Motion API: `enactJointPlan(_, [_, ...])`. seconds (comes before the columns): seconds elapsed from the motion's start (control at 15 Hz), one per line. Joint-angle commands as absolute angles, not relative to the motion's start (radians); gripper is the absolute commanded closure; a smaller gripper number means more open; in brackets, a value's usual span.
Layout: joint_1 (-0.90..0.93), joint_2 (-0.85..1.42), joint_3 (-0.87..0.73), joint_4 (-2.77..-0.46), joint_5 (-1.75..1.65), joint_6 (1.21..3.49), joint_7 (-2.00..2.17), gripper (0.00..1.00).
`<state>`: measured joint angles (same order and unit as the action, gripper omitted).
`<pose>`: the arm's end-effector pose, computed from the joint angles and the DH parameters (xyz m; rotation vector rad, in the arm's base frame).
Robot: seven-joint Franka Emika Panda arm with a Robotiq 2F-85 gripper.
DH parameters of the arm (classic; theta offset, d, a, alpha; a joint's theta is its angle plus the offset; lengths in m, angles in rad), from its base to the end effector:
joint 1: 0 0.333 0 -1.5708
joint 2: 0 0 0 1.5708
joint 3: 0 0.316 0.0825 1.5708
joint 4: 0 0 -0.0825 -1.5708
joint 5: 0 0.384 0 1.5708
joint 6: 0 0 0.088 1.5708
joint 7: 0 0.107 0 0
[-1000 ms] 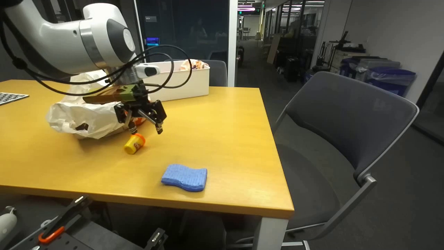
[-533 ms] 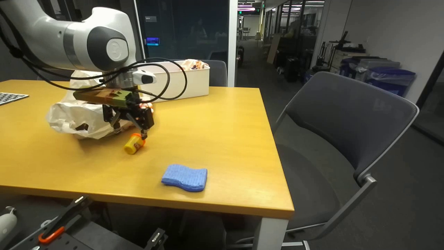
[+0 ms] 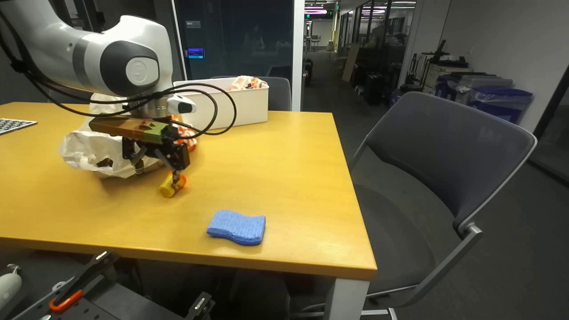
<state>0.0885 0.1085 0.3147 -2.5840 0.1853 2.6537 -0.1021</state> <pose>0.4066 0.1712 0.2198 -2.9864 -0.5108 0.0808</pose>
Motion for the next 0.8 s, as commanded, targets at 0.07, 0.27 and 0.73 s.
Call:
enactJointPlan(0.07, [0.128,0.117,0.293,-2.591,0.198,2.680,-0.170,0.25])
enactJointPlan(0.27, [0.129,0.123,0.289,-2.590,0.201,2.684,-0.194,0.47])
enactJointPlan(0.73, [0.133,0.137,0.286,-2.587,0.199,2.680,-0.212,0.11])
